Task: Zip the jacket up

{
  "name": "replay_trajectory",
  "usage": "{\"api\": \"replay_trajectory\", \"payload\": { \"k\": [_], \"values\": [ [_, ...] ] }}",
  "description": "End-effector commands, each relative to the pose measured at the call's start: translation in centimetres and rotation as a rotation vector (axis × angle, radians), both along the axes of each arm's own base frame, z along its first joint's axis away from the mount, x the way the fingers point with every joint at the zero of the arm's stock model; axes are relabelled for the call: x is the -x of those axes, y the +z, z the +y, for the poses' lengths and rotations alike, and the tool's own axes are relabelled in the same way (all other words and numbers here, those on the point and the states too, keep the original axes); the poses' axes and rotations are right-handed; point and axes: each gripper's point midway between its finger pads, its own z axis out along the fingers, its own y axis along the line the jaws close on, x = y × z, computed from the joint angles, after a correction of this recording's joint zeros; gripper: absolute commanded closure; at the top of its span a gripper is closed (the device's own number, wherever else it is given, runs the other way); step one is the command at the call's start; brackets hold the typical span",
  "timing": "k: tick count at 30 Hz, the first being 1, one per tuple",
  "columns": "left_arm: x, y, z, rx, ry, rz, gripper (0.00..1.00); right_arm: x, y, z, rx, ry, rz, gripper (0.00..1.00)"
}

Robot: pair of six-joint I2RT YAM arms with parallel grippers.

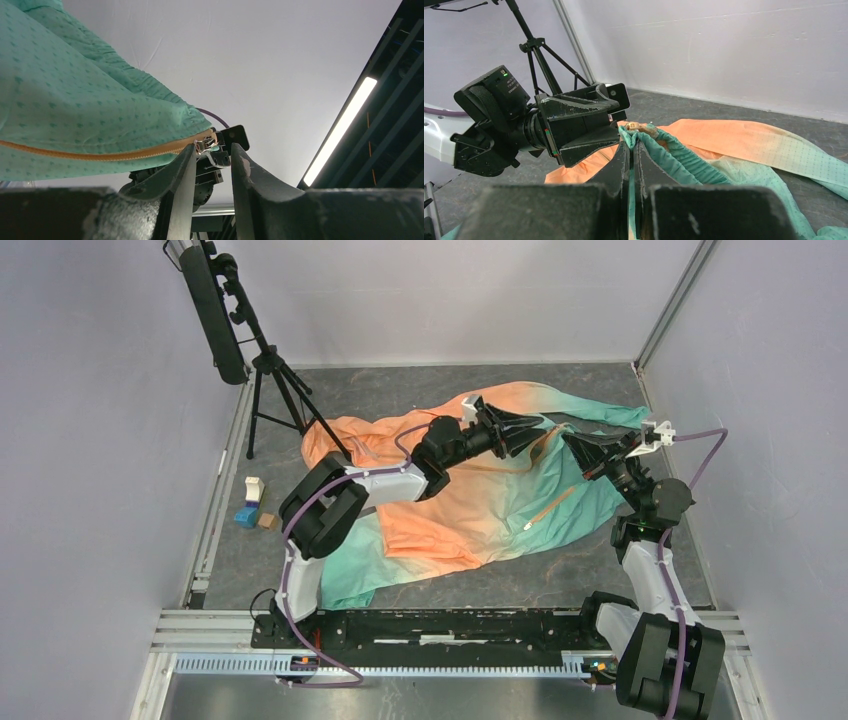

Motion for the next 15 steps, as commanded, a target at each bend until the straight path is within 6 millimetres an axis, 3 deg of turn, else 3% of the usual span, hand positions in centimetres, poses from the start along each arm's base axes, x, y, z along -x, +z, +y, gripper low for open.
{"api": "replay_trajectory", "payload": {
  "k": [1,9,15],
  "values": [
    [0.63,1.28,-1.13,0.019,-0.033,-0.048,0.62,0.14,2.03,-0.15,0.024,-0.011,-0.078,1.0],
    [0.99,1.46,-1.9,0.02,-0.042,-0.056,0.61,0.11,2.07,-0.15,0.019,-0.011,-0.079,1.0],
    [0.75,1.39,-2.03,0.017,-0.034,-0.057,0.7,0.16,2.27,-0.19,0.02,-0.014,-0.083,1.0]
  ]
}}
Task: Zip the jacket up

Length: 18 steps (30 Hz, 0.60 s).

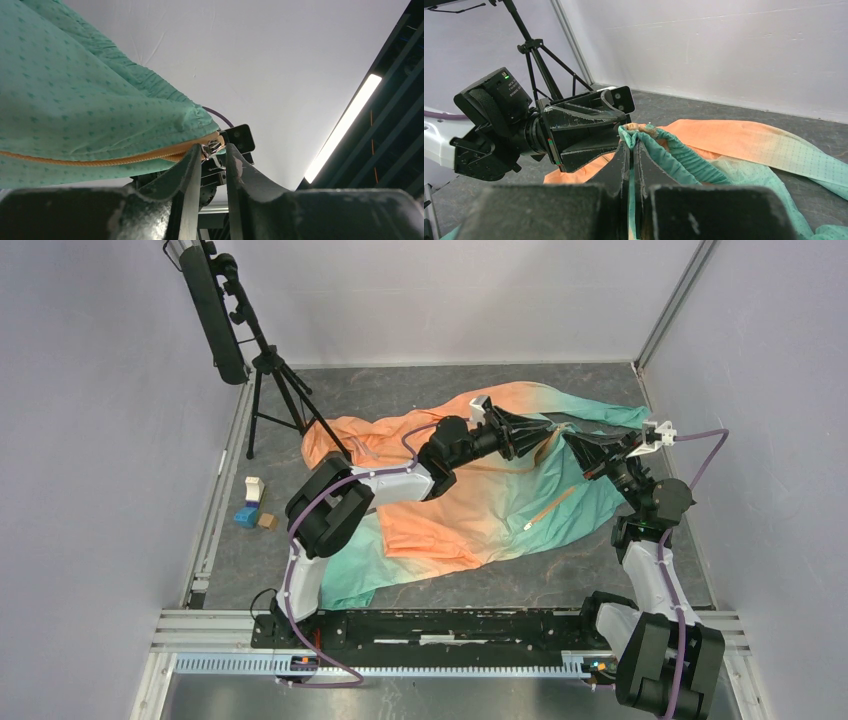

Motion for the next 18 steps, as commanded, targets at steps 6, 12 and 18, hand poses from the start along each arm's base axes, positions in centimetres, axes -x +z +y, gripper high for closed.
{"api": "replay_trajectory", "payload": {
  "k": [6,12,18],
  "values": [
    [0.2,1.7,-0.5,0.024,-0.001,-0.069,0.77,0.1,2.2,-0.1,0.02,-0.01,-0.079,1.0],
    [0.5,1.4,-0.7,0.014,-0.007,-0.078,0.91,0.2,2.4,-0.3,0.001,-0.023,-0.083,1.0],
    [1.1,1.2,-1.2,-0.008,-0.013,-0.117,0.98,0.2,2.6,-0.7,-0.053,-0.053,-0.08,1.0]
  ]
}}
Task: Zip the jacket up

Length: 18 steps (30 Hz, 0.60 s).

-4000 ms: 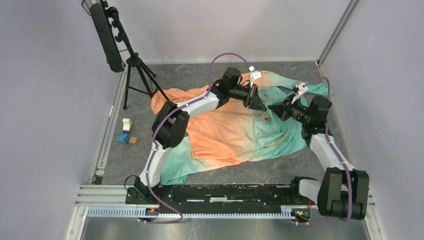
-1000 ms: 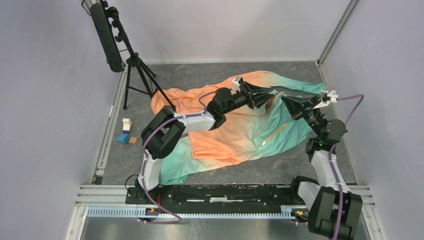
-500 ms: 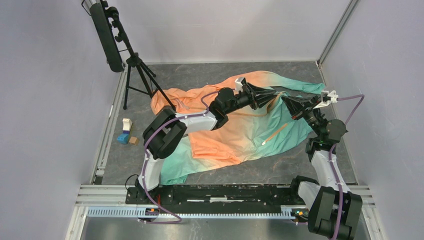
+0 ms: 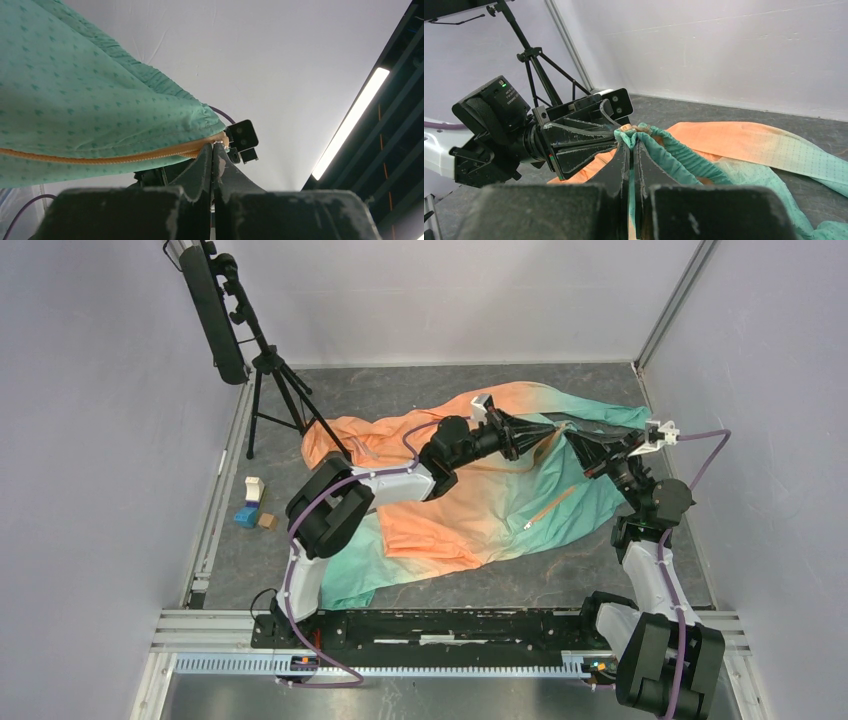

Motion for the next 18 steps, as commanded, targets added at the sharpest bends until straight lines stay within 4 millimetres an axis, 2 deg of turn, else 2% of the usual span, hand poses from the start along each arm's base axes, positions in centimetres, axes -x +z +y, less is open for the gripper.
{"api": "replay_trajectory", "payload": {
  "k": [1,3,6,12,18],
  "values": [
    [1.0,0.7,-1.2,-0.009,-0.013,-0.084,0.98,0.4,2.3,-0.6,-0.049,-0.047,-0.074,1.0],
    [1.5,0.2,-1.7,-0.025,-0.011,-0.092,0.98,0.2,2.2,-1.0,-0.105,-0.065,-0.046,1.0],
    [1.9,-1.4,-2.5,-0.073,-0.002,-0.097,0.98,0.2,2.2,-1.1,-0.224,-0.053,0.012,1.0],
    [0.7,-6.4,-2.0,-0.218,0.095,-0.101,0.98,1.2,2.3,-0.9,-0.364,-0.013,0.05,1.0],
    [0.6,-8.7,-0.6,-0.241,0.137,-0.074,0.98,2.2,1.6,-1.5,-0.448,-0.003,0.056,1.0]
  ]
}}
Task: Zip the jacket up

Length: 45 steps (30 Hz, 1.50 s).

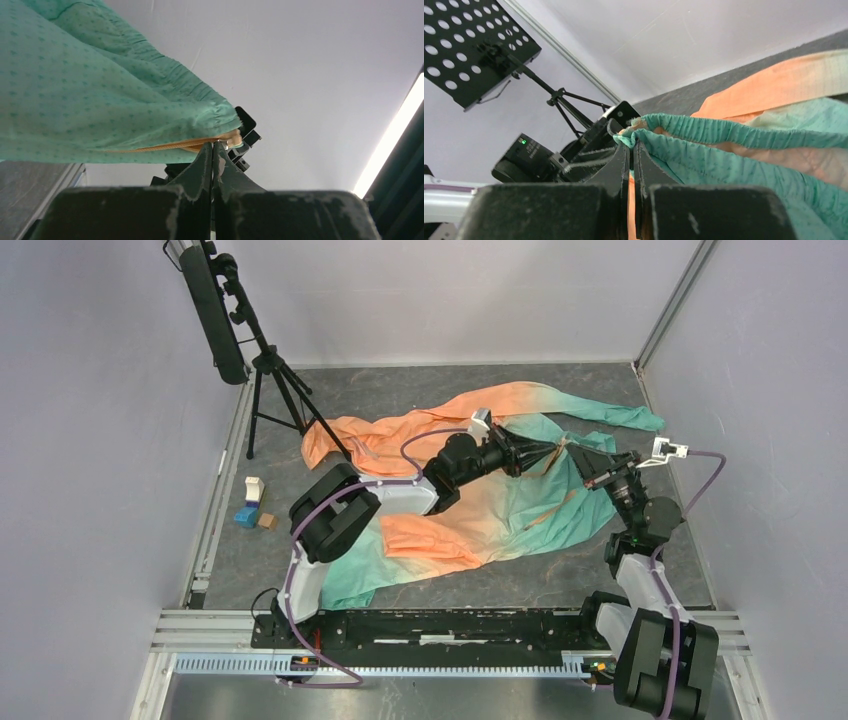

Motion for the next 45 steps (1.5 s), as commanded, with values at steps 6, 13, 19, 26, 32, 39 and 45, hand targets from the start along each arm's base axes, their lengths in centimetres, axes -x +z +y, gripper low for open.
{"api": "replay_trajectory", "payload": {
  "k": [6,13,19,26,32,39,45],
  "values": [
    [0.1,-5.0,0.1,-0.126,0.024,-0.017,0.98,0.7,0.8,0.0,0.04,0.017,-0.011,1.0],
    [1.1,-7.9,0.4,-0.21,-0.017,0.014,0.98,-0.3,1.7,-1.5,0.145,-0.075,0.037,1.0],
    [1.4,-11.0,1.5,-0.401,-0.028,-0.045,0.98,-2.4,5.3,-6.5,0.129,-0.271,0.111,1.0],
    [1.0,-13.7,3.4,-0.674,-0.046,-0.181,0.98,-2.5,2.9,-15.8,0.296,-0.571,0.341,1.0],
    [0.3,-17.0,9.5,-0.951,-0.032,-0.262,0.98,-0.3,-2.4,-22.2,0.39,-0.735,0.535,1.0],
    [-1.7,-17.4,20.8,-1.151,0.102,-0.273,0.98,-0.5,-5.6,-24.2,0.433,-0.763,0.626,1.0],
    [-1.7,-16.8,31.8,-1.319,0.225,-0.222,0.98,-0.6,-5.2,-26.2,0.554,-0.82,0.646,1.0]
  ]
}}
